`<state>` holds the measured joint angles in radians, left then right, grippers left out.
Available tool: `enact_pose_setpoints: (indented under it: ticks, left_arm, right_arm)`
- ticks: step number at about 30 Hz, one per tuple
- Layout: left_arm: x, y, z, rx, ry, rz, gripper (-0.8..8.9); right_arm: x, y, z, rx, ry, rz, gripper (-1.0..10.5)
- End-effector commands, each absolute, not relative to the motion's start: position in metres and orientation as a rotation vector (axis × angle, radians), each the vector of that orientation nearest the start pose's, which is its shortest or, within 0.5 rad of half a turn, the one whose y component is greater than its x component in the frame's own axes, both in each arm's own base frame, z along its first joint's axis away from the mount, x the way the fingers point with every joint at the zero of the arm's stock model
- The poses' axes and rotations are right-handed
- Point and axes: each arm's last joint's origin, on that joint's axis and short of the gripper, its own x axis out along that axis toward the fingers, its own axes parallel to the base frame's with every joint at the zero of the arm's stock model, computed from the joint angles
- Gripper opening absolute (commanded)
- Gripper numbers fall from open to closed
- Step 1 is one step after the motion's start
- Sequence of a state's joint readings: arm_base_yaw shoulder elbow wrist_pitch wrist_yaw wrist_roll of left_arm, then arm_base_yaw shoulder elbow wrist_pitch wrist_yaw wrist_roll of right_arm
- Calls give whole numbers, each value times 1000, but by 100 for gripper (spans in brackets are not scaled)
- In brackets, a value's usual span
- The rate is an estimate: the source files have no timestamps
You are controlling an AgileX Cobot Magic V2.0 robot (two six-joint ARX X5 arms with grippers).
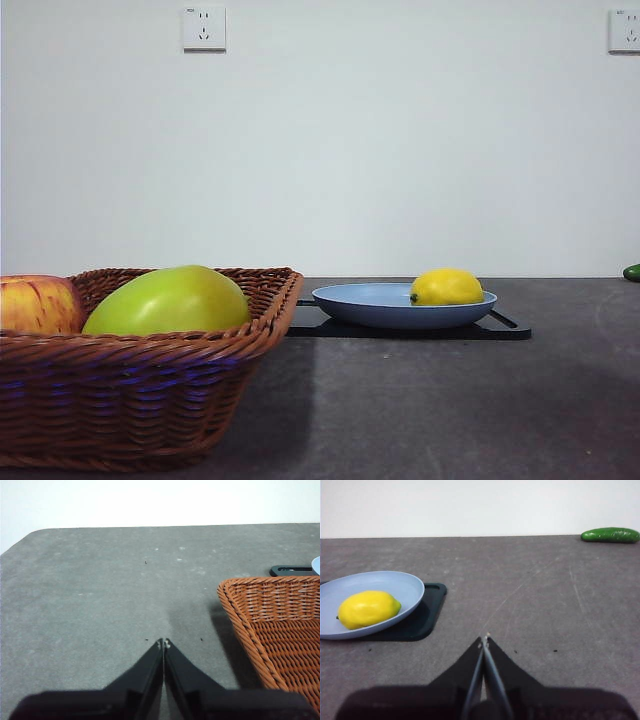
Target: Take the lemon from the basket,put the lemon in the plate,hand out the plate
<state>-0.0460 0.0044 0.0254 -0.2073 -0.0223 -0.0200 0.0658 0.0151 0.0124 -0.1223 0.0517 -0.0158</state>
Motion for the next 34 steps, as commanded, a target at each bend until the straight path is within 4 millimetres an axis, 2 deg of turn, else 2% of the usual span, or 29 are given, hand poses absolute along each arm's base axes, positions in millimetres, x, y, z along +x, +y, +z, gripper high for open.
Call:
enact_pose_setpoints:
  ticks: [1, 5, 34]
  left_arm:
    - [95, -3, 152, -21, 182, -19, 8]
    - [95, -3, 152, -21, 182, -19, 8]
    - [95, -3, 152, -21, 182, -19, 8]
  right_arm:
    - [96, 5, 154, -12, 118, 17, 2]
    - [96, 5, 150, -7, 163, 15, 2]
    - [96, 5, 150, -1, 157, 8, 2]
